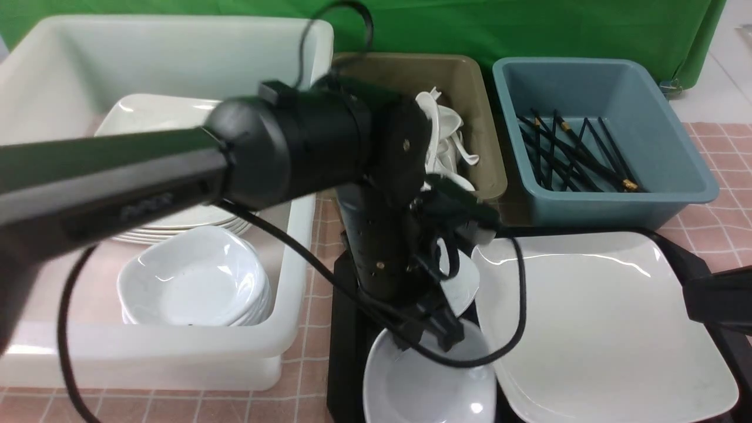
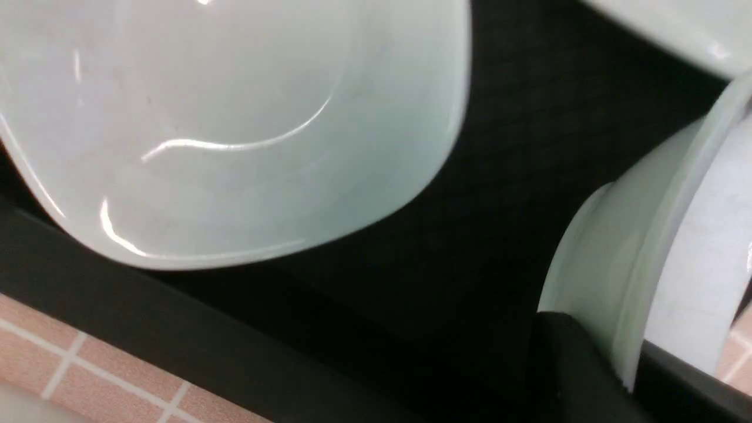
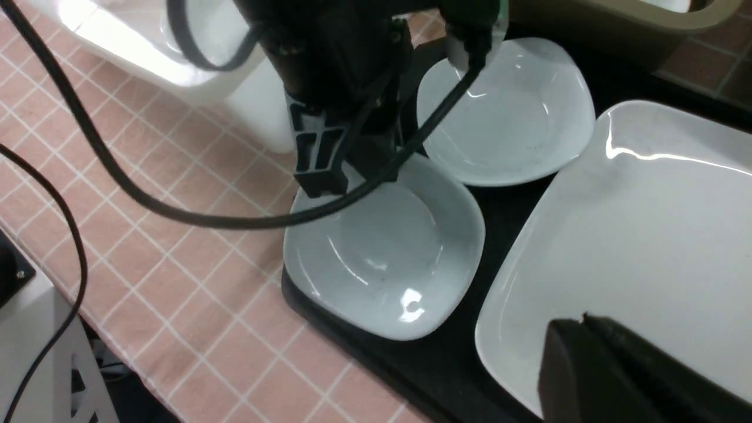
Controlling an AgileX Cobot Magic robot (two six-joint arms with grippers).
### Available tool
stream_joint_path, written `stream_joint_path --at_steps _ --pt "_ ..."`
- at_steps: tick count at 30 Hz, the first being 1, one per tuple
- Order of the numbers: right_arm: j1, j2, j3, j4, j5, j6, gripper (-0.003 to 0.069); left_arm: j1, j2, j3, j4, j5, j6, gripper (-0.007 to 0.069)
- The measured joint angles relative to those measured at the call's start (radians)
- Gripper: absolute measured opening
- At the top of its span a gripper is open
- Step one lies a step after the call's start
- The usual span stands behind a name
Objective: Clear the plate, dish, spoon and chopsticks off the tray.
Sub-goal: Use the left arm to grab a small plate from the dinner plate, then use the left arm to put the small plate into the large storage box on the left
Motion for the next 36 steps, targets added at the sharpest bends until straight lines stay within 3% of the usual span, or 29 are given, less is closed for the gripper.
stream_joint_path --at_steps 7,10,14,15,17,19,24,27,31,36 --pt "0.000 0.001 -0.085 0.027 0.051 -0.058 0.0030 0.028 -0.075 -0.089 -0.046 0.018 -0.020 0.0011" --pt "0.015 0.025 -0.172 0.069 0.080 -0.083 0.0030 0.115 -0.148 -0.123 -0.120 0.018 -0.025 0.0009" --pt "0.129 0.114 -0.289 0.110 0.103 -0.088 0.0030 0.329 -0.271 -0.128 -0.182 0.034 -0.026 0.0009" --pt "0.138 0.119 -0.289 0.110 0.103 -0.088 0.0030 0.342 -0.276 -0.128 -0.186 0.034 -0.026 0.0009" --pt "0.249 0.184 -0.349 0.100 0.101 -0.083 0.0030 0.486 -0.339 -0.096 -0.240 0.030 -0.026 0.0009" --pt "0.359 0.255 -0.404 0.049 0.090 -0.046 0.0030 0.630 -0.410 -0.023 -0.303 0.003 -0.026 0.0009" --pt "0.539 0.390 -0.498 -0.122 0.071 0.077 0.0030 0.837 -0.511 0.219 -0.372 -0.088 -0.025 0.0009" --pt "0.607 0.450 -0.529 -0.186 0.060 0.121 0.0030 0.889 -0.533 0.425 -0.407 -0.168 -0.025 0.0009" --pt "0.620 0.482 -0.536 -0.201 0.043 0.139 0.0030 0.890 -0.524 0.579 -0.432 -0.258 -0.025 0.0015" --pt "0.620 0.489 -0.536 -0.216 0.034 0.164 0.0030 0.889 -0.514 0.657 -0.407 -0.323 -0.025 0.0101"
